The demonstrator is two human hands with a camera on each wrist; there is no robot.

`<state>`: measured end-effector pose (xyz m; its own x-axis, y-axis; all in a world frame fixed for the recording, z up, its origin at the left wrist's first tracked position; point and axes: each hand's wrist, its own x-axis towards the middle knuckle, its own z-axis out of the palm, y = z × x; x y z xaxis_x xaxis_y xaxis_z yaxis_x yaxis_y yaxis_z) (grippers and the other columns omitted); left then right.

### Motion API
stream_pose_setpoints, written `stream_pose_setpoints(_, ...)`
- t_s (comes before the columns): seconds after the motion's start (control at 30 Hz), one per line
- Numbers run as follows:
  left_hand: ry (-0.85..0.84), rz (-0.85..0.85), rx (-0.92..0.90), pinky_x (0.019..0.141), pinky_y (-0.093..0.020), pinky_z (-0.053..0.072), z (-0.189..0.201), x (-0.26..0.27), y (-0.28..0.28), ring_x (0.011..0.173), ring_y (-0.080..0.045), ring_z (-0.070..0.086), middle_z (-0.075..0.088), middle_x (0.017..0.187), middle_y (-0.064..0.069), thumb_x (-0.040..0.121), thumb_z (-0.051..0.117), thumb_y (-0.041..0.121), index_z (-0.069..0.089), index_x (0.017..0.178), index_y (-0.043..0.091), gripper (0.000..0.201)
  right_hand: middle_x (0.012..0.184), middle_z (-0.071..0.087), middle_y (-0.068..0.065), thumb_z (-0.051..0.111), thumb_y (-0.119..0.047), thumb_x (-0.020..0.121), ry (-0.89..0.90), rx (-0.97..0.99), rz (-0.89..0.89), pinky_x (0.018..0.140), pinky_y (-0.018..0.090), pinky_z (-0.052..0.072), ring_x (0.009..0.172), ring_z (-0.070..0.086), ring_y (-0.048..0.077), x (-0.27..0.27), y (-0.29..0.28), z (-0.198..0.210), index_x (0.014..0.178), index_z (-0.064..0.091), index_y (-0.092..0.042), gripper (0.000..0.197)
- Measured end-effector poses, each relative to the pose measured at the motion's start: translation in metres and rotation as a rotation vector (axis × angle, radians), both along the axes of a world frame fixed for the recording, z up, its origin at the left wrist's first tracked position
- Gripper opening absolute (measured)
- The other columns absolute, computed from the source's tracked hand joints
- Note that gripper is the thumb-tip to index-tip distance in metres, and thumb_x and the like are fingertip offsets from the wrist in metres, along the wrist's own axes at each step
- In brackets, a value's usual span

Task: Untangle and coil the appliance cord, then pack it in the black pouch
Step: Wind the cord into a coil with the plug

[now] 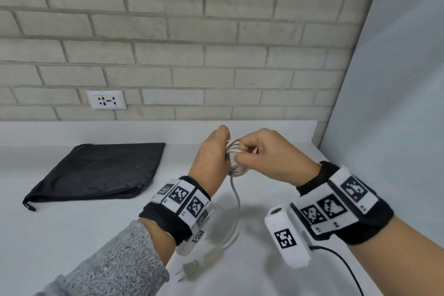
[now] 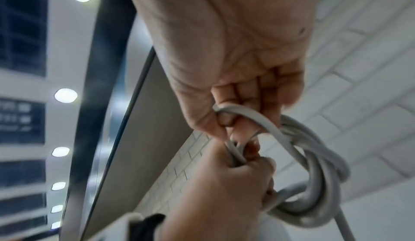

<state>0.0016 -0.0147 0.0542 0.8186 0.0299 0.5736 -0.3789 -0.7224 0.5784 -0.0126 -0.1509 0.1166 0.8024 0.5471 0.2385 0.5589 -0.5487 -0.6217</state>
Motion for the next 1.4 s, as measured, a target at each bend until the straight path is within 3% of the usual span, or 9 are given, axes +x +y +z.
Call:
stream_pose_setpoints(0.1,0.017,0.049,0.081,0.057,-0.031,0.03,0.003,0.002,0.002,0.067,-0.028,0.04,0.044,0.077,-0.009,0.069,0.04,-0.013,0.033,0.081,0.01,0.027,0.057,0.052,0.006,0.061,-0.006,0.076,0.126,0.089,0.054,0.048,0.014,0.032,0.047,0.04,0.005,-0.005,-0.008,-0.002,0.062,0.055,0.002,0.017)
stream_pose_setpoints(0.33,0.036,0.091,0.1,0.058,-0.027,0.022,0.007,0.007,-0.005,0.068,-0.027,0.037,0.042,0.078,-0.008,0.075,0.037,-0.011,0.031,0.084,0.01,0.025,0.049,0.045,0.0,0.056,-0.007,0.07,-0.489,-0.162,-0.139,0.054,0.034,0.042,0.05,0.044,0.021,0.004,-0.016,-0.003,0.063,0.054,-0.009,0.008)
stream_pose_setpoints(0.47,0.018,0.079,0.082,0.054,-0.028,0.022,0.005,0.005,0.002,0.063,-0.025,0.037,0.035,0.064,0.004,0.077,0.034,-0.01,0.031,0.084,0.01,0.021,0.053,0.047,0.003,0.057,-0.005,0.079,-0.617,0.161,-0.418,0.054,0.03,0.041,0.048,0.046,0.02,0.036,-0.045,-0.011,0.069,0.048,-0.01,0.014)
stream_pose_setpoints(0.63,0.017,0.05,0.095,0.047,-0.021,0.026,0.002,0.009,0.016,0.059,-0.017,0.038,0.036,0.063,0.008,0.082,0.043,-0.005,0.031,0.084,0.01,0.02,0.052,0.056,0.002,0.045,-0.031,0.093,0.29,0.8,-0.248,0.08,0.035,0.05,0.058,0.061,0.014,0.052,-0.067,-0.003,0.071,0.047,-0.016,0.027)
stream_pose_setpoints(0.7,0.046,0.021,0.085,0.045,-0.017,0.035,0.003,0.01,0.017,0.057,-0.018,0.042,0.039,0.065,0.006,0.081,0.043,-0.006,0.031,0.086,0.01,0.02,0.054,0.05,0.002,0.038,-0.035,0.094,0.393,0.861,-0.138,0.08,0.036,0.055,0.06,0.062,0.015,0.049,-0.07,0.004,0.068,0.048,-0.013,0.036)
stream_pose_setpoints(0.83,0.056,-0.108,0.033,0.051,-0.03,0.051,0.004,0.005,0.018,0.06,-0.018,0.052,0.05,0.076,-0.001,0.086,0.051,0.005,0.032,0.092,0.016,0.022,0.066,0.052,0.007,0.037,-0.038,0.094,0.339,0.812,-0.173,0.064,0.032,0.056,0.062,0.063,0.017,0.046,-0.07,0.016,0.059,0.05,-0.012,0.045)
stream_pose_setpoints(1.0,-0.009,-0.107,0.082,0.062,-0.008,0.037,0.003,0.001,0.014,0.071,-0.013,0.046,0.049,0.087,0.0,0.091,0.05,0.026,0.039,0.096,0.015,0.017,0.046,0.041,-0.003,0.034,-0.033,0.096,0.291,0.781,0.001,0.065,0.033,0.056,0.048,0.049,0.016,0.027,-0.053,0.043,0.055,0.043,-0.016,0.046)
stream_pose_setpoints(1.1,0.044,-0.122,0.081,0.062,-0.018,0.037,0.006,-0.002,0.009,0.076,-0.023,0.052,0.051,0.086,-0.003,0.093,0.044,0.032,0.037,0.094,0.015,0.018,0.047,0.024,-0.01,0.035,-0.027,0.097,0.181,0.697,0.089,0.04,0.021,0.031,0.042,0.021,0.009,0.014,-0.036,0.062,0.059,0.033,-0.018,0.04)
stream_pose_setpoints(1.4,0.075,-0.068,0.083,0.065,-0.028,0.036,0.009,0.001,0.01,0.076,-0.025,0.052,0.054,0.085,-0.009,0.094,0.04,0.03,0.041,0.084,0.007,0.025,0.051,0.03,-0.014,0.05,-0.02,0.088,-0.221,0.353,0.302,0.045,0.018,0.029,0.045,0.029,0.004,-0.008,-0.01,0.096,0.075,0.051,-0.015,0.014)
